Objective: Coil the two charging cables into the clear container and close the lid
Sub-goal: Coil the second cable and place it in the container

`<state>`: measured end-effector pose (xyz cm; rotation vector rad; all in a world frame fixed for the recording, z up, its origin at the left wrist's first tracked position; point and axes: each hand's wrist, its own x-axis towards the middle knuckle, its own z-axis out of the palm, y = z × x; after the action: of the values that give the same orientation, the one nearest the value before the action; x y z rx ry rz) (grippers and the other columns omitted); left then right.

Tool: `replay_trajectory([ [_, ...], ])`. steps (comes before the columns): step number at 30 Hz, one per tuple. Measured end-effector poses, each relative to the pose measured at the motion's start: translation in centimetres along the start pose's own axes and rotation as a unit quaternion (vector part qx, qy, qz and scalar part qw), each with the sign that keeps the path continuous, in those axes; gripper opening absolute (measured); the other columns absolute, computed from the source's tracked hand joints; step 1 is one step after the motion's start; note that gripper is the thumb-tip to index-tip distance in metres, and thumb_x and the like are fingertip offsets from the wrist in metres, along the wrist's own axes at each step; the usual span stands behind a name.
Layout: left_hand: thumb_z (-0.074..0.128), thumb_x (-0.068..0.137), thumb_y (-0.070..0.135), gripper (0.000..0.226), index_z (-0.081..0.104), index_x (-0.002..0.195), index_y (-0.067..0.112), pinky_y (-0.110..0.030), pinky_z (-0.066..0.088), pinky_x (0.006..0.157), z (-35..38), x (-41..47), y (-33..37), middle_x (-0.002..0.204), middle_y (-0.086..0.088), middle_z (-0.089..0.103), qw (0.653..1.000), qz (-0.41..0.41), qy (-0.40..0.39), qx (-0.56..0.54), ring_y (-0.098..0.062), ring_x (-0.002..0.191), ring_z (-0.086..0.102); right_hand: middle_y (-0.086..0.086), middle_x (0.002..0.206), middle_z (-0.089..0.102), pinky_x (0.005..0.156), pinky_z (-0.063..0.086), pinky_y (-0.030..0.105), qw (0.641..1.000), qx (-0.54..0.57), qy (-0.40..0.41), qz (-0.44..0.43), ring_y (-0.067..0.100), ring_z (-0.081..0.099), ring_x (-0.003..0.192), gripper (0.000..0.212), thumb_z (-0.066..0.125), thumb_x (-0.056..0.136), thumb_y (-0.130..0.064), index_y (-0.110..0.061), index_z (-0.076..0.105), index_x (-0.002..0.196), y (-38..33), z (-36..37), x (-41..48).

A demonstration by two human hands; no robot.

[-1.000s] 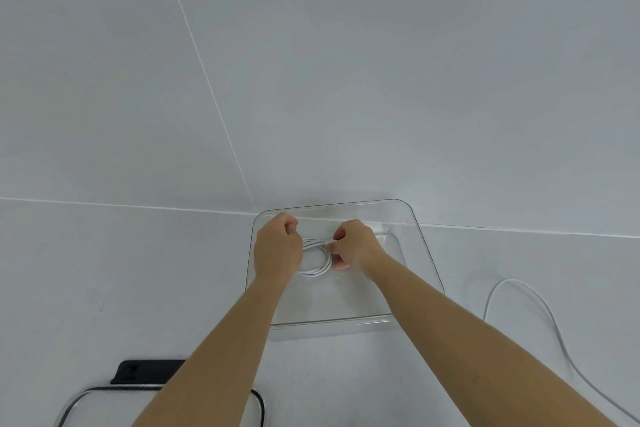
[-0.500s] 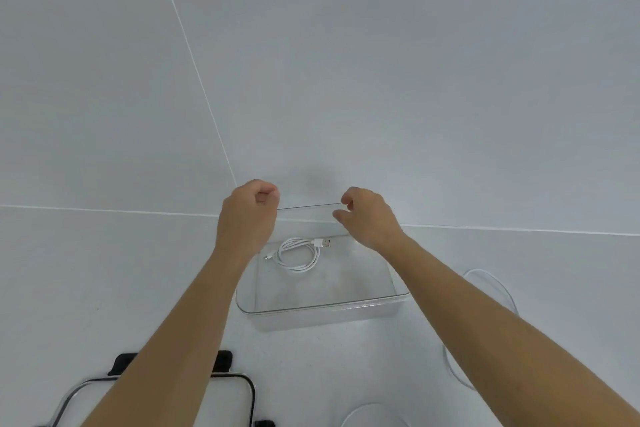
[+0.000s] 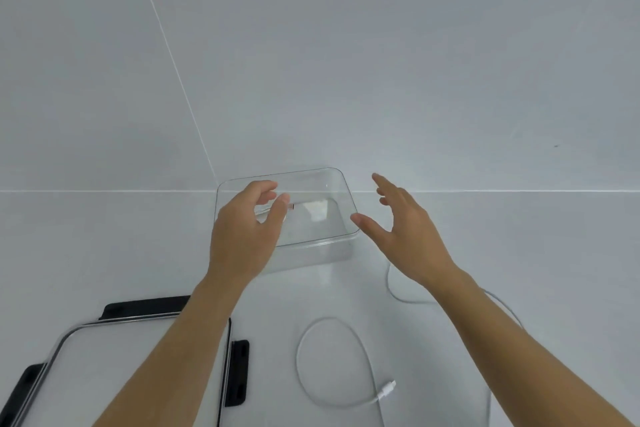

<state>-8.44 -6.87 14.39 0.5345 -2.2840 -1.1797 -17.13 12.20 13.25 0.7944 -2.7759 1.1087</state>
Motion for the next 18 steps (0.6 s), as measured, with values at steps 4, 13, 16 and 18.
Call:
replay_trajectory([
  [4, 0.048, 0.078, 0.047, 0.043, 0.061, 0.112, 0.023, -0.025, 0.041, 0.085, 1.6, -3.9, -1.1, 0.104, 0.009, 0.067, 0.998, 0.005, -0.053, 0.03, -0.006, 0.103, 0.058, 0.0, 0.133, 0.047, 0.092, 0.041, 0.027, 1.0, -0.007, -0.026, 0.014, 0.018, 0.05, 0.119, 0.069, 0.055, 0.086, -0.048, -0.023, 0.027, 0.144, 0.9, 0.9, -4.4],
  [13, 0.052, 0.086, 0.047, 0.044, 0.054, 0.122, 0.021, -0.019, 0.032, 0.094, 6.0, -12.7, -5.0, 0.115, 0.007, 0.059, 0.961, 0.073, -0.223, 0.144, -0.011, 0.109, 0.051, 0.003, 0.136, 0.047, 0.101, 0.035, 0.031, 0.988, -0.087, -0.128, 0.004, 0.022, 0.046, 0.123, 0.066, 0.054, 0.088, -0.047, -0.015, 0.034, 0.141, 4.2, 4.3, -12.4],
  [16, 0.053, 0.087, 0.046, 0.042, 0.05, 0.122, 0.023, -0.016, 0.024, 0.095, 6.9, -14.8, -6.0, 0.121, 0.01, 0.053, 0.941, 0.106, -0.274, 0.169, -0.008, 0.115, 0.044, 0.006, 0.126, 0.055, 0.093, 0.042, 0.035, 0.979, -0.109, -0.169, -0.013, 0.027, 0.054, 0.112, 0.066, 0.047, 0.08, -0.051, -0.012, 0.047, 0.134, 5.2, 4.9, -14.5],
  [18, 0.053, 0.085, 0.051, 0.046, 0.048, 0.122, 0.024, -0.018, 0.024, 0.098, 7.4, -15.8, -6.6, 0.122, 0.012, 0.049, 0.925, 0.111, -0.31, 0.189, -0.008, 0.117, 0.041, 0.007, 0.121, 0.057, 0.089, 0.043, 0.035, 0.976, -0.113, -0.187, -0.022, 0.028, 0.057, 0.106, 0.061, 0.049, 0.077, -0.047, -0.013, 0.053, 0.128, 6.1, 5.4, -15.6],
])
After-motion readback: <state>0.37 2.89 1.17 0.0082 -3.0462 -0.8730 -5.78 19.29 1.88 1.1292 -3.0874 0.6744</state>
